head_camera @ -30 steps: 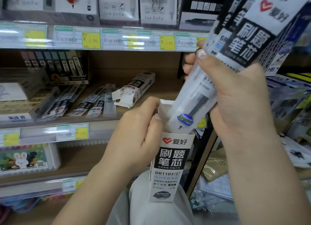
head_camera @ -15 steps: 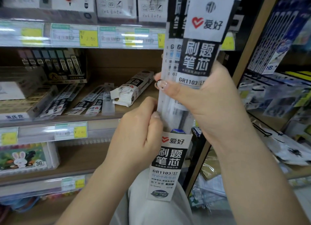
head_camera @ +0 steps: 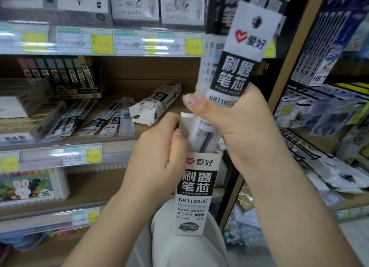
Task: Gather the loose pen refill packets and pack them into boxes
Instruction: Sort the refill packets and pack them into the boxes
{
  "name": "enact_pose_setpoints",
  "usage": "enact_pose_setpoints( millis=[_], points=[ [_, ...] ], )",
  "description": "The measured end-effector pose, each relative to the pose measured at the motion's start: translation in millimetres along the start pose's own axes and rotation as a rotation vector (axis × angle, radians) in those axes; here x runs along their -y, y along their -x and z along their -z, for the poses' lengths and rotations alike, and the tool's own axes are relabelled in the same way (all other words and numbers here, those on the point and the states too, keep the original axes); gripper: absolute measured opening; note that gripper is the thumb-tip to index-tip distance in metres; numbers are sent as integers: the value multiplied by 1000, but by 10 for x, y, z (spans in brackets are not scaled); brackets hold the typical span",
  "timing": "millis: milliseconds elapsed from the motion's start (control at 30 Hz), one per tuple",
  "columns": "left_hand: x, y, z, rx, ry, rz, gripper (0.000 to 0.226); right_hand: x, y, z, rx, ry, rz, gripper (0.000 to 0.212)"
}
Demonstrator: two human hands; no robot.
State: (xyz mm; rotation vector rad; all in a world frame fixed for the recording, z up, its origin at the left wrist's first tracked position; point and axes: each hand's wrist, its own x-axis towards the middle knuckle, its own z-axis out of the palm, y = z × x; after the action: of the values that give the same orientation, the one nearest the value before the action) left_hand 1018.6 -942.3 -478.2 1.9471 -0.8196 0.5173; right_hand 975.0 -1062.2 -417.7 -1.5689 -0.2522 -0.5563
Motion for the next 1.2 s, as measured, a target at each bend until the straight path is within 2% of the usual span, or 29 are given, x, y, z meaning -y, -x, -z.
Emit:
enact_pose_setpoints(
  millis=[100,233,333,500,567,800,967,1033,1133,1200],
  points=[
    [11,6,1,-7,4,13,33,-22,21,-64,-82,-190,-30,19],
    [25,7,-8,8,-9,15,33,-88,29,-93,-137,-251,-89,22],
    [34,-3,-5,20,-6,24,36,-129,12,-75,-107,-167,-140,19],
    [24,6,-2,23,49,40,33,-178,5,5,40,147,-167,18],
    [42,3,5,16,68,57,34,-199,17,23,82,184,-184,18],
    [74,-21,29,0,75,87,40,-154,28,73,229,-65,-241,31],
    [80,-24,31,28,94,92,39,-157,-48,109,124,-277,-215,25],
    [96,-26,36,10,81,88,40,-193,-64,135,105,-179,-198,23],
    [108,-35,45,-12,95,112,38,-233,-41,149,200,143,-215,23],
    [121,-42,44,8,113,124,43,-223,-47,170,242,221,-226,20]
  ],
)
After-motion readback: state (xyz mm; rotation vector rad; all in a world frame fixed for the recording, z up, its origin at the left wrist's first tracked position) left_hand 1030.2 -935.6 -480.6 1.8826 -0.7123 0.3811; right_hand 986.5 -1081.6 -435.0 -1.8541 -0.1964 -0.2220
